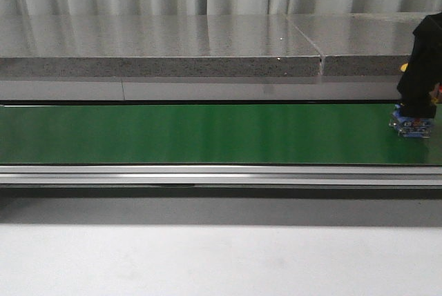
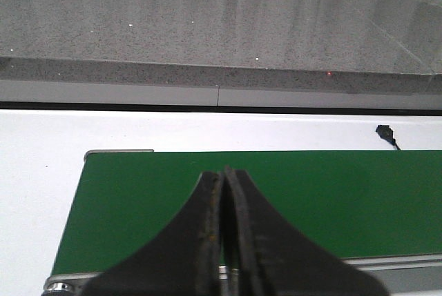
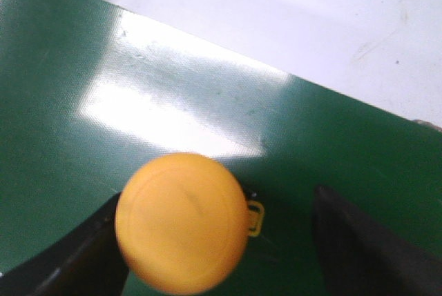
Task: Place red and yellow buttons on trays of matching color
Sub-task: 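Lower the right gripper onto the yellow button on the belt, grasp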
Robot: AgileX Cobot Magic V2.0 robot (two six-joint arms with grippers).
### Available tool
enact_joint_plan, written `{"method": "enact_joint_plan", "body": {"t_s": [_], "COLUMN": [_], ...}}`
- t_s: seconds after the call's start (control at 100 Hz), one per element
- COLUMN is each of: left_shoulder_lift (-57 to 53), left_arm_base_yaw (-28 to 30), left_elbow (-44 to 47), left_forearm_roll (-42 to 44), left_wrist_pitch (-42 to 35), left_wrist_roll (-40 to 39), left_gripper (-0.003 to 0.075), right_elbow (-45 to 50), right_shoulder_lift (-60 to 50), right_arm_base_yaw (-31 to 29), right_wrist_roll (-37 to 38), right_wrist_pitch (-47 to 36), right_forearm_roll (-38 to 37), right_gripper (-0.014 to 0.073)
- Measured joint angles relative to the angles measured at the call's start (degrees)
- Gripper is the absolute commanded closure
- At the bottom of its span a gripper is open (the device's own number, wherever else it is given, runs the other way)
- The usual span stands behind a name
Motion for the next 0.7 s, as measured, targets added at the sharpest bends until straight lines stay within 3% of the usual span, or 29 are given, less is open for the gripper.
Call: {"method": "enact_joint_plan", "body": {"t_s": [0.1, 0.28, 0.37, 0.7], "left_shoulder_lift": [0.00, 0.00, 0.00, 0.00], "left_arm_base_yaw": [0.00, 0.00, 0.00, 0.00], "left_elbow": [0.00, 0.00, 0.00, 0.00], "left_forearm_roll": [0.00, 0.00, 0.00, 0.00], "left_wrist_pitch": [0.00, 0.00, 0.00, 0.00], "left_wrist_roll": [0.00, 0.00, 0.00, 0.00], "left_gripper": [0.0739, 0.0739, 0.0739, 0.0739], "right_elbow": [-0.38, -0.49, -0.48, -0.48], "right_shoulder_lift": [1.48, 1.88, 1.88, -0.56], "right_arm_base_yaw": [0.00, 0.00, 0.00, -0.49], "right_wrist_roll": [-0.10, -0.10, -0.10, 1.63], "right_wrist_pitch": [-0.36, -1.58, -2.01, 0.74], "right_forearm_roll": [0.00, 0.00, 0.00, -0.12], "right_gripper": [0.0081, 0.0307, 0.0376, 0.0383]}}
